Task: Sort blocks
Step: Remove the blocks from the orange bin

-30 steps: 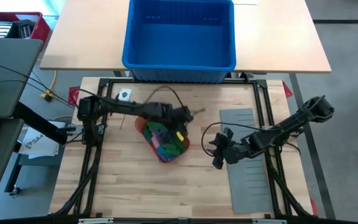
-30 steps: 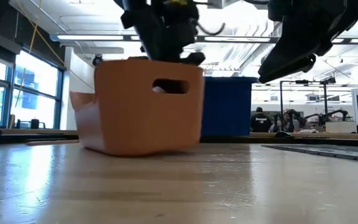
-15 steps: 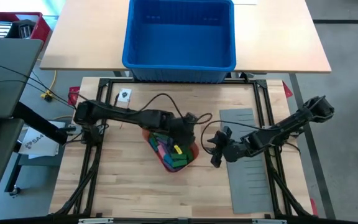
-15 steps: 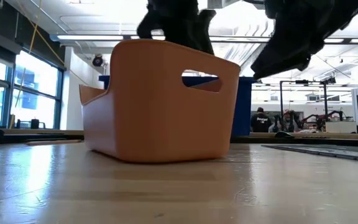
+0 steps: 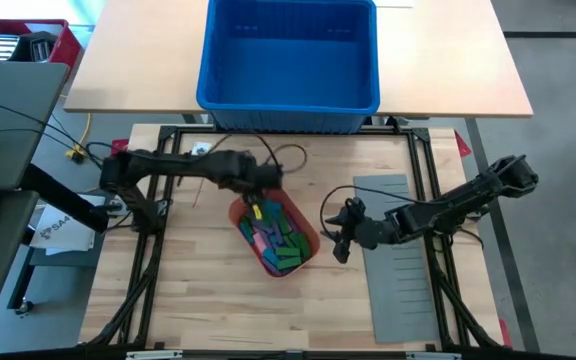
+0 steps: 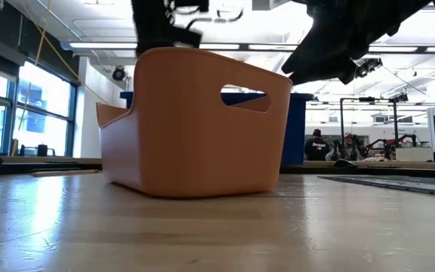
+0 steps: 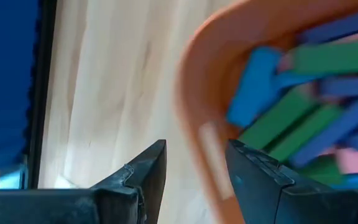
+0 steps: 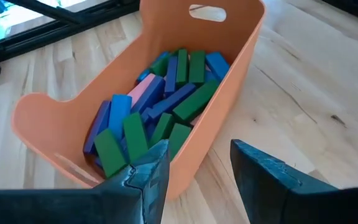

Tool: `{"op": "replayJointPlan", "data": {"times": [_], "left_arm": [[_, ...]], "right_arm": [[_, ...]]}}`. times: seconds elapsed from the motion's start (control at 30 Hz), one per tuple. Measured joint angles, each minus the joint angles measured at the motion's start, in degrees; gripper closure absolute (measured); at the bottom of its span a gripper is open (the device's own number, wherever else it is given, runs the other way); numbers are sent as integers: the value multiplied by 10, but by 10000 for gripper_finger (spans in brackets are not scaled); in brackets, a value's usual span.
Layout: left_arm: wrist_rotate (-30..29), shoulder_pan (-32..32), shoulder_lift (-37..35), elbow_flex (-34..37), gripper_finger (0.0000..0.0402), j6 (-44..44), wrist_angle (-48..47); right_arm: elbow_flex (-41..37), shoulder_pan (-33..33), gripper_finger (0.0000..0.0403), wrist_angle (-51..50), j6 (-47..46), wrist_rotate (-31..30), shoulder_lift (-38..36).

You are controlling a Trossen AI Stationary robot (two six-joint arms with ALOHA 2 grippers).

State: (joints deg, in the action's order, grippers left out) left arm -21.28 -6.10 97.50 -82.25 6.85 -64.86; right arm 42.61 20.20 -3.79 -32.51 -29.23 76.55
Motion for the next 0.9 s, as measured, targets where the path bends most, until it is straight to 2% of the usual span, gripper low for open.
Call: {"op": "replayJointPlan", "data": {"times": [0.07,0.2,0.27,0.47,0.6,0.67,0.73,0.83,0.9], "left_arm": [[11,-28,-11,30,242,-11,24],[116,-71,-32,85,242,-65,105],[146,-81,-31,105,243,-80,149],[147,-98,-11,135,267,-171,210],[158,-97,-4,136,326,-257,276],[184,-96,-2,136,367,-302,320],[206,-92,-4,135,390,-350,365],[234,-87,-7,135,382,-402,419],[236,-83,-6,136,373,-403,455]], "right_arm": [[0,0,238,1,0,4,0],[0,0,238,5,1,18,0],[0,0,238,10,10,28,0],[0,0,238,28,70,73,4],[0,1,238,75,134,120,28],[5,1,238,102,156,137,51],[22,1,238,111,166,139,80],[63,1,238,120,180,147,127],[95,1,238,117,191,149,165]]}}
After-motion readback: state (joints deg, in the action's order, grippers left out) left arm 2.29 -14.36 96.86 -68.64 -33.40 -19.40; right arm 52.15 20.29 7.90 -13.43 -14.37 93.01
